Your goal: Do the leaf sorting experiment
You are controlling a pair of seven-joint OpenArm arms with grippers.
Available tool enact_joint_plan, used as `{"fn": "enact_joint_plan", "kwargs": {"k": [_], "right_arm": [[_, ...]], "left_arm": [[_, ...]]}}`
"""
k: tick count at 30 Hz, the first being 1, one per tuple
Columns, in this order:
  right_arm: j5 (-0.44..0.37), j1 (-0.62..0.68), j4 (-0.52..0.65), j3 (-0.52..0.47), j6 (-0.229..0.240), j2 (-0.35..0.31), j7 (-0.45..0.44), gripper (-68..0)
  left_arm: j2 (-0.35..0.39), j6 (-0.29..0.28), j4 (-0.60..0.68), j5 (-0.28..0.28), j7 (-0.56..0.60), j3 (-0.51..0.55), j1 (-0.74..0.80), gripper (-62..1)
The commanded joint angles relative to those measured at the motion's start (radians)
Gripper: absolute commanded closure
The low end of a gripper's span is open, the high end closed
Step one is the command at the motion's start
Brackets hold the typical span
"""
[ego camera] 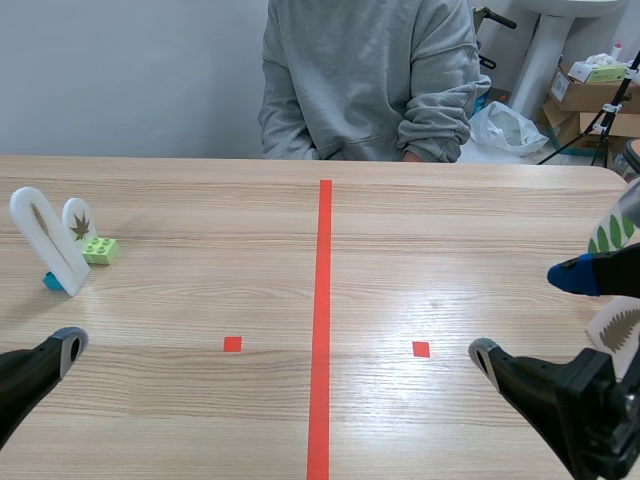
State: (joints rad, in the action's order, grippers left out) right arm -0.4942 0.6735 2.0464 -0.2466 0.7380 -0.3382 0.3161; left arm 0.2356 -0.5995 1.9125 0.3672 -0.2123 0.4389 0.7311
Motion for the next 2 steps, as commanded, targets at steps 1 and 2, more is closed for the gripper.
{"fn": "enact_joint_plan", "kwargs": {"k": [1, 2], "right_arm": [[-0.007, -0.011, -0.003, -0.007, 0.008, -0.005, -0.010, -60.8], [-0.007, -0.011, -0.003, -0.007, 0.008, -0.005, -0.010, -60.8]], "left_arm": [[-0.003, 0.002, 0.003, 0.010, 0.012, -0.001, -0.003, -60.0], [-0.003, 0.002, 0.003, 0.010, 0.012, -0.001, -0.003, -60.0]]}}
